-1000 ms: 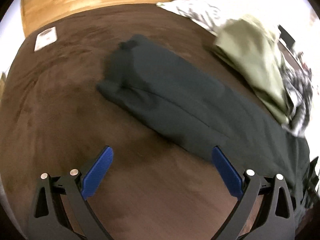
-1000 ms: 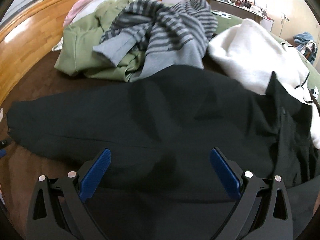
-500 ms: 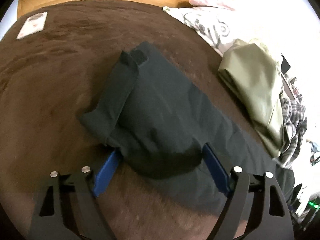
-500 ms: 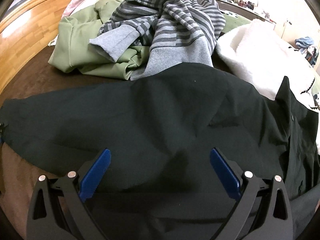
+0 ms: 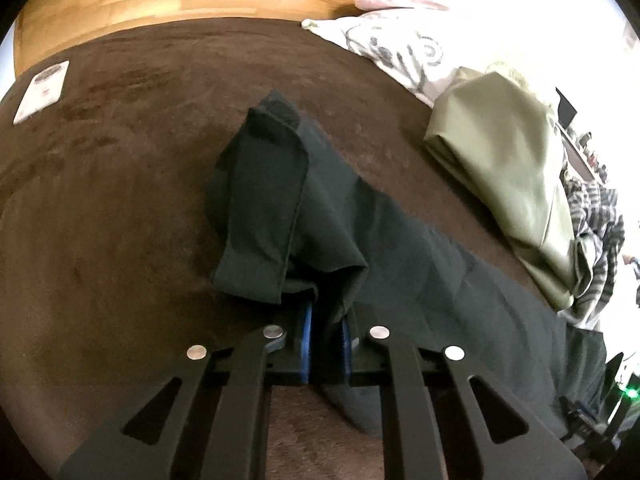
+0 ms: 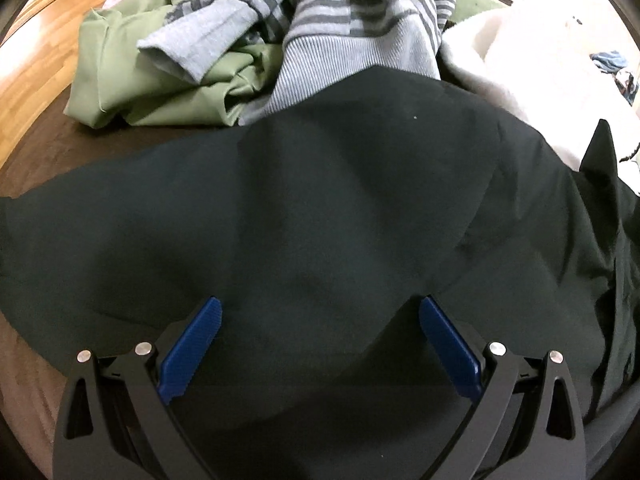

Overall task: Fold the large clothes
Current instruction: 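Grasp the sleeve cuff with the left tool and lift it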

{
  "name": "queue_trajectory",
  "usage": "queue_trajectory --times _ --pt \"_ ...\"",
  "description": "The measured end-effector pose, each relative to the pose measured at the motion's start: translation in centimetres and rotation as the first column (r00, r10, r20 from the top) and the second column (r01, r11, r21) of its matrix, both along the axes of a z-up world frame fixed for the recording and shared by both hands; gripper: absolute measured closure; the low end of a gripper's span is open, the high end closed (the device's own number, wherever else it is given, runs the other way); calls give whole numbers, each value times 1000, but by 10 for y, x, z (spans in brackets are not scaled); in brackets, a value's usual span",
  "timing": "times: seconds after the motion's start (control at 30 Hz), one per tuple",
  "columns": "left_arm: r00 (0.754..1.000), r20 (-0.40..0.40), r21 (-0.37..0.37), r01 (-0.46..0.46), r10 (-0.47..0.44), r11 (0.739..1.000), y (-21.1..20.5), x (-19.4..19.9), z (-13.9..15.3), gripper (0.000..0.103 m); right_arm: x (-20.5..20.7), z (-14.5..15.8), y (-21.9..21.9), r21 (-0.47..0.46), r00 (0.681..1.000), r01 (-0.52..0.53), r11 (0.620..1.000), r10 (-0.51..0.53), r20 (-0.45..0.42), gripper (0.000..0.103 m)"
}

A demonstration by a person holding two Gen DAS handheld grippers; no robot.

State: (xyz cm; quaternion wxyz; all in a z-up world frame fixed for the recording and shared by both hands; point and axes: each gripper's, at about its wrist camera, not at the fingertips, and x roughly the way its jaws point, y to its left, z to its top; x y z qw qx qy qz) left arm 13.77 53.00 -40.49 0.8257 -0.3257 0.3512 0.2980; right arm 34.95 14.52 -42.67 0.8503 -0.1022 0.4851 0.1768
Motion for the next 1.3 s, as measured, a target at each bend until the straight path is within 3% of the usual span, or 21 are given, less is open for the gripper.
queue_trajectory --times 0.2,0.37,0.57,0.77,0.87,0.97,1.1,1.3 --pt "1000 -7 40 19 -18 999 -5 2 9 90 -2 -2 1 -4 1000 -4 1000 5 6 5" --pt "999 15 110 44 -45 993 -16 4 39 90 0 3 4 -10 1000 6 1000 -6 12 5" --pt "985 61 213 148 -164 966 -49 23 110 90 -6 39 -5 30 998 7 1000 -9 63 5" --pt "935 106 294 297 -340 908 -109 49 187 90 -12 70 -34 43 996 39 998 -42 75 5" --pt "888 139 320 379 -439 868 -148 60 222 90 -11 83 -59 50 994 73 996 -77 76 5" --pt "825 172 347 460 -538 817 -192 70 255 90 -11 99 -98 48 989 118 992 -122 84 5" --pt "731 207 393 547 -651 739 -259 84 296 90 -21 111 -149 37 977 185 982 -188 100 5" --pt "576 259 400 666 -775 629 -358 93 324 90 -38 125 -245 19 944 308 951 -308 118 5"
